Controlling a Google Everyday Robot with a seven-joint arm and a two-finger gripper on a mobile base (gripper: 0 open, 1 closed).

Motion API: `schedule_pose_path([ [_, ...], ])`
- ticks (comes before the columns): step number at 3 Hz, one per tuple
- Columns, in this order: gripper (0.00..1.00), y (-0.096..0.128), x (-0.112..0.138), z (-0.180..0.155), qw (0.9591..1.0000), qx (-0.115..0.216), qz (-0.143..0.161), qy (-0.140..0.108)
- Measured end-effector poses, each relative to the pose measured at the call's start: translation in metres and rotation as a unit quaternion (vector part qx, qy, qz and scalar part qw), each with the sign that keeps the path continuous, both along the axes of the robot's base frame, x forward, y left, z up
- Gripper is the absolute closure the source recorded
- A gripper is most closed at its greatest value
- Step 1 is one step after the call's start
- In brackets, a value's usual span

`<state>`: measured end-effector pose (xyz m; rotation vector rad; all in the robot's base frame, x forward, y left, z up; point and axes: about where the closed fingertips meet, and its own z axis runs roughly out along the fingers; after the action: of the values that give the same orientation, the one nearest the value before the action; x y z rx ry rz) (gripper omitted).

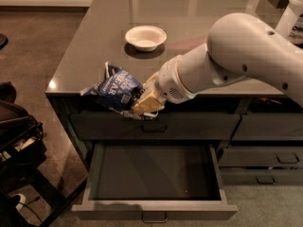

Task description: Place blue chip bag into middle drawer

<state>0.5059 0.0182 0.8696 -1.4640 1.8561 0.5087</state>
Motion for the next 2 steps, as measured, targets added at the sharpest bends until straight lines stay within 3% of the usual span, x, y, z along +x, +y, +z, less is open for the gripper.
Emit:
schedule_pose_path([
  [1, 1.0, -0.008, -0.021, -0.012, 0.9997, 0.008, -0.024, 0.0],
  [2, 1.0, -0.035, -0.052, -0.05, 0.995, 0.027, -0.096, 0.006],
])
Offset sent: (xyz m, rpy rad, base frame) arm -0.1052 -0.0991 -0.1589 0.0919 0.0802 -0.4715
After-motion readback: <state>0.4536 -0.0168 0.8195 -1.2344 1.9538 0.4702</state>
